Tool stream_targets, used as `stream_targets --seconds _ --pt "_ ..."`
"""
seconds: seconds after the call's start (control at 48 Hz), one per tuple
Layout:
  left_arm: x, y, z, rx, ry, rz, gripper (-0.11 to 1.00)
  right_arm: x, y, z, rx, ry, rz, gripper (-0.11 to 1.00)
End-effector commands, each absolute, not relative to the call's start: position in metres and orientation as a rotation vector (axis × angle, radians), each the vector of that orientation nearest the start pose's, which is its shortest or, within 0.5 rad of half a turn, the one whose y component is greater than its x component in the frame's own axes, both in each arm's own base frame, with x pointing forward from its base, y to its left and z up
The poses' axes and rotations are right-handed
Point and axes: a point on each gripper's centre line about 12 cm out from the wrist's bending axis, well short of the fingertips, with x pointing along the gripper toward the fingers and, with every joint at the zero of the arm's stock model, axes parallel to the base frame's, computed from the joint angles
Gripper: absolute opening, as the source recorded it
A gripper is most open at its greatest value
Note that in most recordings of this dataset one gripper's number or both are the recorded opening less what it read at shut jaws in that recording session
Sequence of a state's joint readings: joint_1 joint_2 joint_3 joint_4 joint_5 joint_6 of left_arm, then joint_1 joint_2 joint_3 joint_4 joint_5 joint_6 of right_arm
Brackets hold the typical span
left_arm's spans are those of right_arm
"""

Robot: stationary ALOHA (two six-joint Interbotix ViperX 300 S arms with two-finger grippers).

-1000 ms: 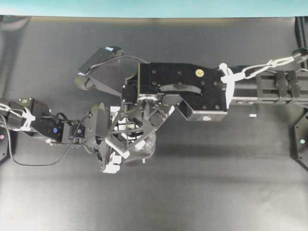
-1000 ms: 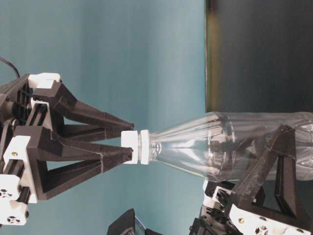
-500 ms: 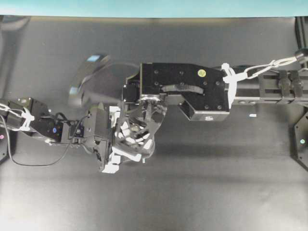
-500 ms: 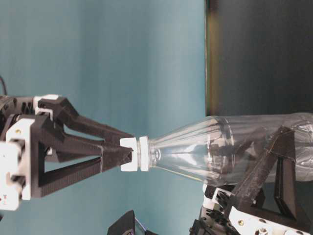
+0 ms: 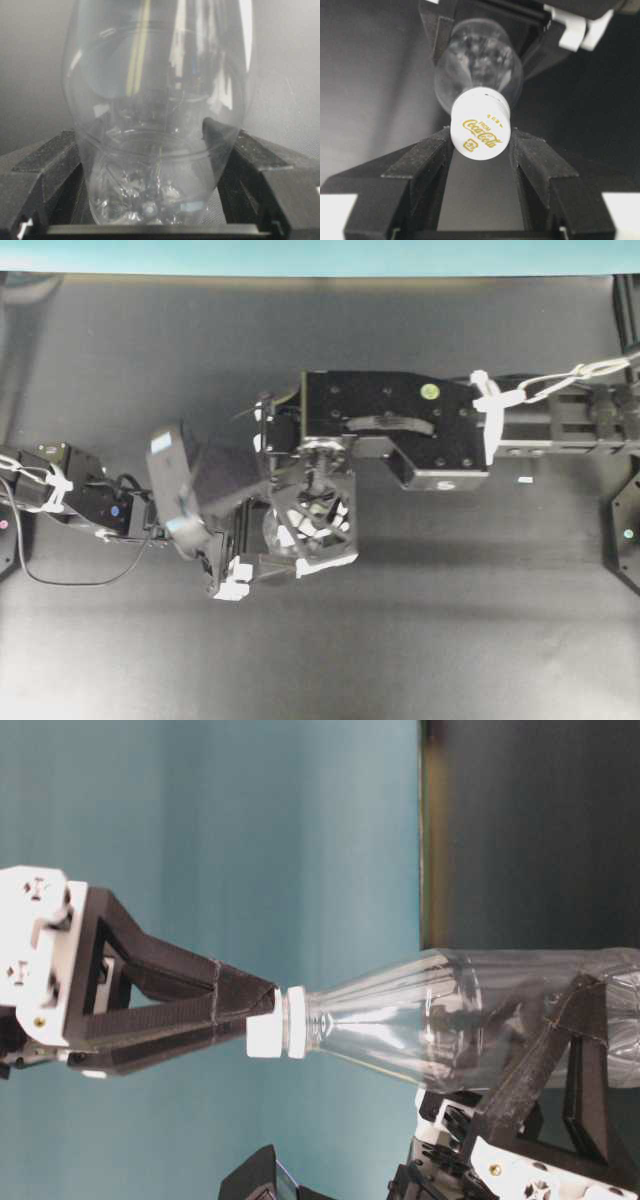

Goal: Open the bottle cap by holding the bottle with the left arm and twisting the cap with the right arm.

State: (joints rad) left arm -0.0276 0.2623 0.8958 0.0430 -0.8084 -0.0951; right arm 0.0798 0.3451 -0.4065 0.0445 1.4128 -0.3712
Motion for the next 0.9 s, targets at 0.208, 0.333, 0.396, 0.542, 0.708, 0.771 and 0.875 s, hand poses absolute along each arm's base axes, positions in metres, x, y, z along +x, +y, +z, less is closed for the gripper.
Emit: stream_targets --seconds 0.208,0.333,0.396,0.542,0.708,0.771,0.875 --pt "0.367 -0.021 0.083 -0.064 0.373 -0.065 0.80 0.470 0.053 0.288 -0.579 1.212 0.536 0.37" --pt "0.370 -0.022 0.086 -0.063 0.359 -0.069 0.80 0.467 0.052 0.292 -0.652 1.150 0.570 0.37" --pt "0.372 -0.023 0.087 -0.063 0.353 -0.070 0.80 0.465 0.051 0.294 -0.683 1.131 0.585 0.37" --pt "0.377 -0.022 0.089 -0.053 0.345 -0.069 0.80 0.463 0.051 0.295 -0.750 1.106 0.632 0.37" --pt "0.379 -0.022 0.090 -0.060 0.339 -0.068 0.80 0.460 0.057 0.300 -0.838 1.065 0.691 0.37" --pt "0.379 -0.022 0.090 -0.061 0.339 -0.069 0.80 0.459 0.059 0.301 -0.864 1.054 0.708 0.37" --pt "0.378 -0.022 0.089 -0.061 0.345 -0.068 0.80 0.459 0.057 0.300 -0.868 1.055 0.712 0.37"
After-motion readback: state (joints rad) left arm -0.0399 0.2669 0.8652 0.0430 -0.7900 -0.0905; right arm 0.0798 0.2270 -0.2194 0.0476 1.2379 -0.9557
